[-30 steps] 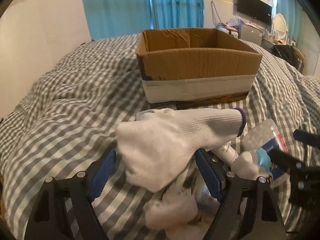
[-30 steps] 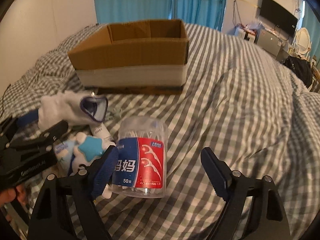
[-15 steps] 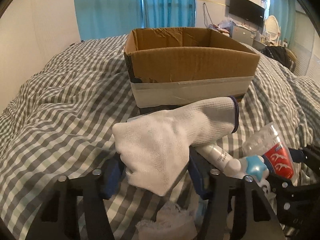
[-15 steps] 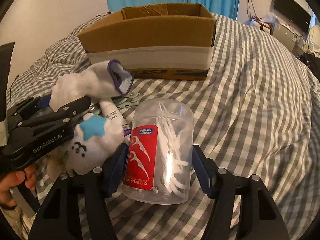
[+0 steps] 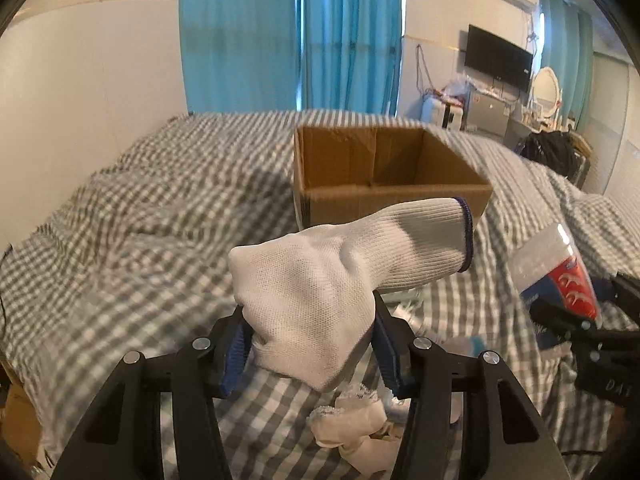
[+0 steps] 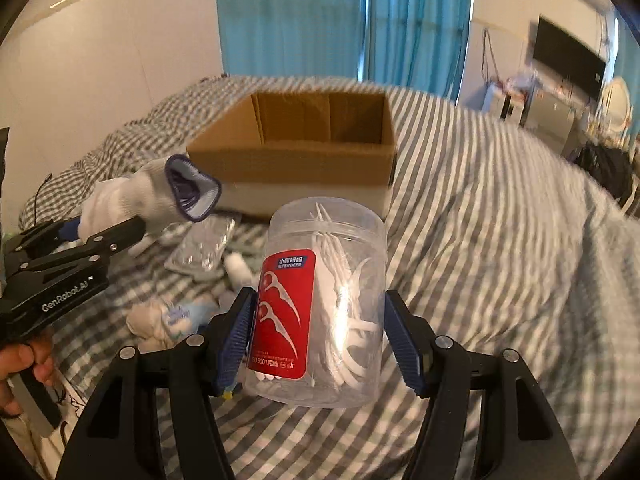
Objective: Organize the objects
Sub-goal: 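Carry glove and floss jar into the box and open both grippers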
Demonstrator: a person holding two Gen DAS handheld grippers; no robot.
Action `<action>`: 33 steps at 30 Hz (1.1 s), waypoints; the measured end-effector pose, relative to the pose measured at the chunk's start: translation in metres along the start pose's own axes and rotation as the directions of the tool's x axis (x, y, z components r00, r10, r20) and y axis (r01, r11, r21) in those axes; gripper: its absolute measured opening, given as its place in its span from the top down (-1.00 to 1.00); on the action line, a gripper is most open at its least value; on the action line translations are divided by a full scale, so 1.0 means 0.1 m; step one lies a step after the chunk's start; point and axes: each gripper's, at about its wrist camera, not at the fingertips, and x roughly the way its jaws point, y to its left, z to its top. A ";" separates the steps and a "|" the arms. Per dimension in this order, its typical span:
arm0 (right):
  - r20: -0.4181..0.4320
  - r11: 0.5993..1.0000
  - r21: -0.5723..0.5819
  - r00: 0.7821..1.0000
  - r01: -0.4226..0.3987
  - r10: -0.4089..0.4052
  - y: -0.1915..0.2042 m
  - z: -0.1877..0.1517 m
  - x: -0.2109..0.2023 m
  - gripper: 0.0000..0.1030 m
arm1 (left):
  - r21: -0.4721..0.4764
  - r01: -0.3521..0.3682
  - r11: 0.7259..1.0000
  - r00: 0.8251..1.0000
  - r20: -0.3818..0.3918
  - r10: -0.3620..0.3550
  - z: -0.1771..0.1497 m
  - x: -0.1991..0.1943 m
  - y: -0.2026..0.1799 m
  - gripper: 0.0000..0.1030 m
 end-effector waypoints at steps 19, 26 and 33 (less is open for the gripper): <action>0.221 0.994 -0.028 0.969 -0.109 0.113 -0.33 1.60 -0.21 -0.23 | 0.026 0.044 0.999 0.990 0.135 -0.047 1.26 0.17 -0.06 -0.07; 0.189 0.993 -0.021 0.975 -0.119 0.121 -0.45 1.95 0.41 -0.23 | 0.023 0.045 0.999 0.994 0.100 -0.048 1.54 0.73 -0.07 -0.07; 0.140 0.992 -0.012 0.982 -0.129 0.129 -0.55 2.10 1.08 -0.23 | 0.099 0.008 0.995 0.999 0.048 -0.013 1.50 1.25 -0.23 -0.07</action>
